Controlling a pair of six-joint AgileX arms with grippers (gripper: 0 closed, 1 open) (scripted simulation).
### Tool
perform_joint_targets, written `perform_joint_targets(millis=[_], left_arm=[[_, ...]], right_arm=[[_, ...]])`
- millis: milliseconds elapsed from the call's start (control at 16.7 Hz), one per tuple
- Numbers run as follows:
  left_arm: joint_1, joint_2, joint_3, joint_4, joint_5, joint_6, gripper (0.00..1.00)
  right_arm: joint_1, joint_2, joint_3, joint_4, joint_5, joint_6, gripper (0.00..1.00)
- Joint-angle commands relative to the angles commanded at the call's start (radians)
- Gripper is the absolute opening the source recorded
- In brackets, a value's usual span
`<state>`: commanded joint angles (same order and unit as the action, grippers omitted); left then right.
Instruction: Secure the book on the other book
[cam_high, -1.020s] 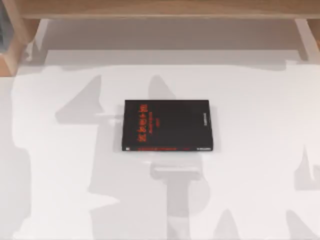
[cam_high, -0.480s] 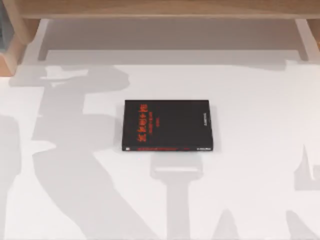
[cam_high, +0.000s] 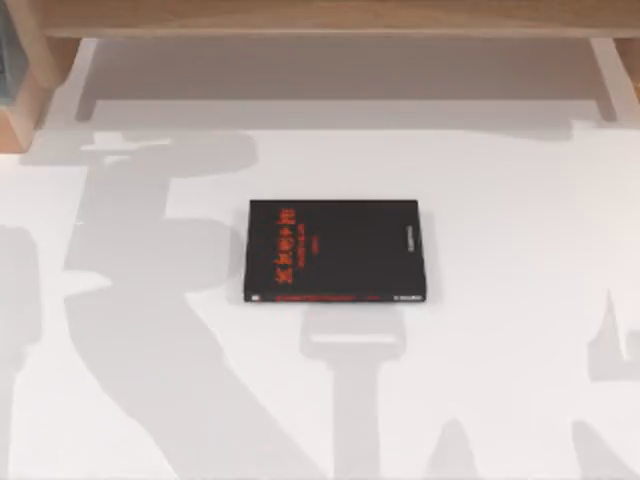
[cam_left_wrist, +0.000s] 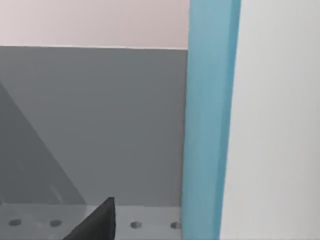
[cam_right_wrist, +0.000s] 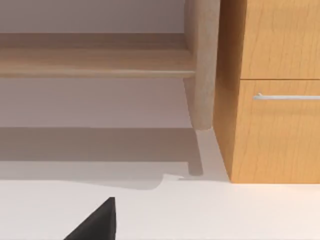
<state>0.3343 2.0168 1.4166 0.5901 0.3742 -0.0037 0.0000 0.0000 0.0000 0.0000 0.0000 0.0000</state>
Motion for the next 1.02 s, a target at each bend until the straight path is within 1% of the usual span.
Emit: perform_joint_targets(millis=[240, 540, 1020], left_arm=[[-0.013, 0.059, 0.088, -0.029, -0.012, -0.001, 1.00], [-0.014, 0.067, 0.101, -0.033, -0.013, -0.001, 1.00], [-0.014, 0.067, 0.101, -0.033, -0.013, -0.001, 0.40]], right_arm=[[0.000, 0.000, 0.000, 0.000, 0.000, 0.000, 1.00], [0.000, 0.000, 0.000, 0.000, 0.000, 0.000, 1.00], [0.000, 0.000, 0.000, 0.000, 0.000, 0.000, 1.00]])
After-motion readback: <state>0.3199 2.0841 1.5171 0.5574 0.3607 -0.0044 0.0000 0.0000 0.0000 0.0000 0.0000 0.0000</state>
